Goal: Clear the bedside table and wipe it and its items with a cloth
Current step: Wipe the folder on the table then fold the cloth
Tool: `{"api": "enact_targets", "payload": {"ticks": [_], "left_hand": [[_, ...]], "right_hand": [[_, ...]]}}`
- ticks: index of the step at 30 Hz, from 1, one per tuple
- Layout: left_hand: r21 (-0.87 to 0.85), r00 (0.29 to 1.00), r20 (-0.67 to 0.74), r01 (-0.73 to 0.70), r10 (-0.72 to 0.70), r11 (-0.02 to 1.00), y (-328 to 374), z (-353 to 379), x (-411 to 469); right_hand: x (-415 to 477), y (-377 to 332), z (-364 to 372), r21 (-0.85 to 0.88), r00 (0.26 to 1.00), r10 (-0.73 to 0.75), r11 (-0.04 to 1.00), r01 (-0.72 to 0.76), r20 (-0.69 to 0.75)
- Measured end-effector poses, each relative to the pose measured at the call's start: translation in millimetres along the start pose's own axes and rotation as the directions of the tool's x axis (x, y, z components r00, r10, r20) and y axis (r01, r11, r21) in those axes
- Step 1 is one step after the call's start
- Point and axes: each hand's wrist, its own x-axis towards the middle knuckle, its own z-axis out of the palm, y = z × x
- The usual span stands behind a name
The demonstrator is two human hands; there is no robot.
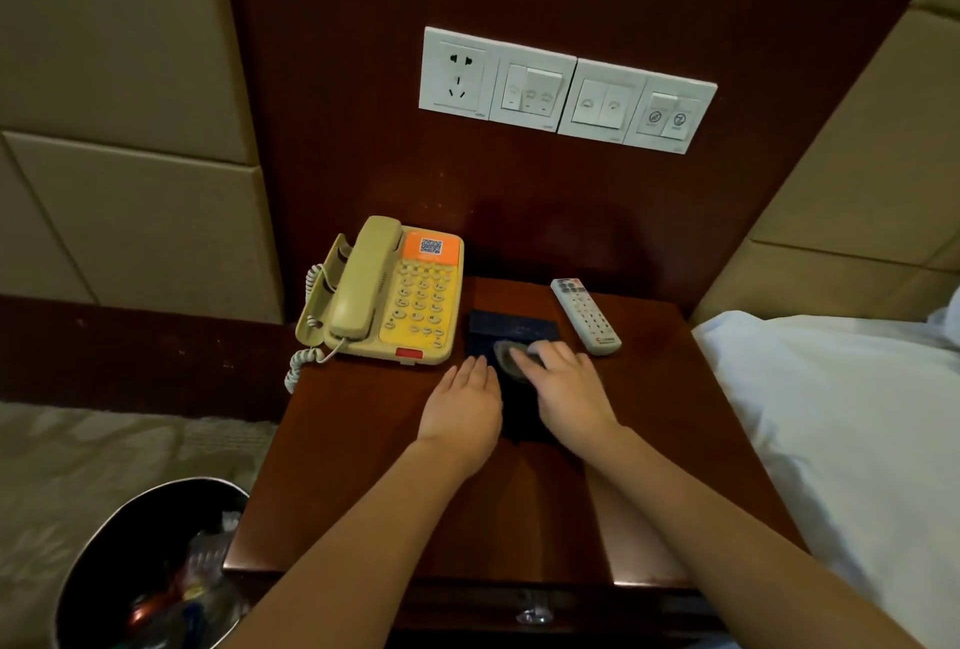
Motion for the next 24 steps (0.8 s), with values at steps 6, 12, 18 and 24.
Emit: {"api": "enact_targets", "payload": {"ticks": [6, 12, 18, 24], "left_hand": [[0.013, 0.999, 0.012, -0.042, 0.041, 0.999, 4, 9, 17], [-0.007, 0.997, -0.004, -0.074, 0.074, 0.997, -1, 7, 22], [0.016, 0.998, 0.008, -0.070, 0.069, 0.997, 3, 10, 22], [0.029, 0.998, 0.019, -0.063, 0.062, 0.998, 4, 8, 20]], "right_hand": [[25, 18, 0, -0.107, 0.946, 0.323, 0.942, -0.319, 0.017], [50, 8, 8, -0.016, 0.959, 0.250, 0.968, -0.251, 0.136], [81, -21, 10, -0.056, 0.982, 0.088, 0.995, -0.080, 0.169], [64, 5, 11, -0.078, 0.987, 0.053, 0.996, -0.042, 0.154]]}}
